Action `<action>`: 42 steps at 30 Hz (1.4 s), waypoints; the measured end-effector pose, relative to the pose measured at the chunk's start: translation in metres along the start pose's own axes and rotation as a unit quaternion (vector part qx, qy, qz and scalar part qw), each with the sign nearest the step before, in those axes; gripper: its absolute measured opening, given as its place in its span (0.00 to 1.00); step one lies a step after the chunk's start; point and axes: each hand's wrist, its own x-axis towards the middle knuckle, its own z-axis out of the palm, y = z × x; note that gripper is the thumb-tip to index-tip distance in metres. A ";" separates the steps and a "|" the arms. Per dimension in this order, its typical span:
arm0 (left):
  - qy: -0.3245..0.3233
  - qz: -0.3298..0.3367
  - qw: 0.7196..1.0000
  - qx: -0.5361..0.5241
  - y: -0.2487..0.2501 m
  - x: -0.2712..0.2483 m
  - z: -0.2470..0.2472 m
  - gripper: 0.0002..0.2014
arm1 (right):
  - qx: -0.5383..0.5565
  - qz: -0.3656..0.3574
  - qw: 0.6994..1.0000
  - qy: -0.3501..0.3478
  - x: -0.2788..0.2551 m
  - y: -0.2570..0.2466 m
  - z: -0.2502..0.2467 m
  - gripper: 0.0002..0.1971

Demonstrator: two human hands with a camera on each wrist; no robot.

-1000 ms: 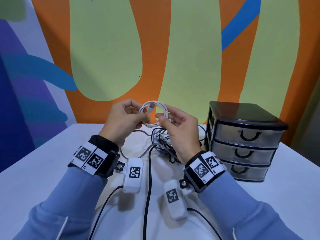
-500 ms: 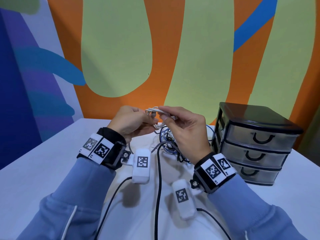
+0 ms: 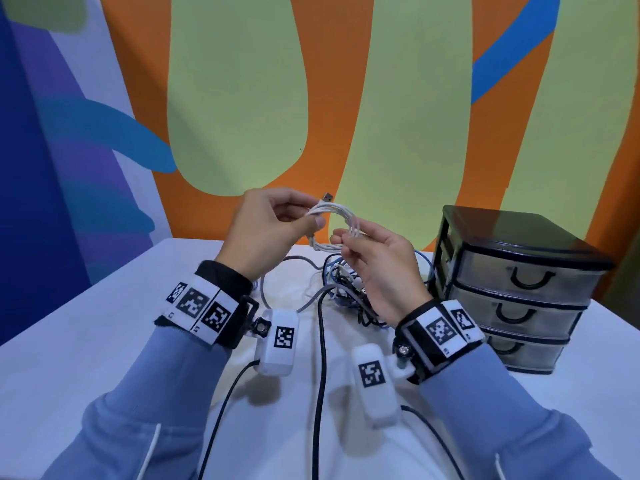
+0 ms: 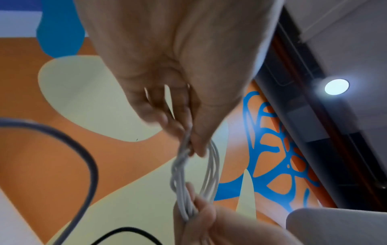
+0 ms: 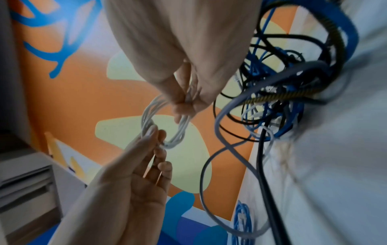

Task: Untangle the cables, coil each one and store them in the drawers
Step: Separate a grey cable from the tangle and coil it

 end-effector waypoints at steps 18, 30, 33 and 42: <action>-0.017 -0.336 0.851 0.403 -0.104 0.046 -0.118 0.17 | -0.579 -0.099 0.794 -0.155 0.008 -0.004 -0.033 0.06; -0.099 -0.139 0.982 0.087 0.009 0.037 -0.026 0.32 | -0.319 -0.104 0.941 -0.044 0.013 -0.011 -0.035 0.08; -0.206 -0.137 0.968 0.045 0.023 0.032 0.006 0.30 | -0.295 -0.103 0.948 -0.059 0.013 -0.011 -0.033 0.09; 0.065 -0.058 0.981 -0.175 -0.007 0.042 0.021 0.21 | -0.369 -0.048 0.902 -0.220 0.010 -0.004 -0.029 0.09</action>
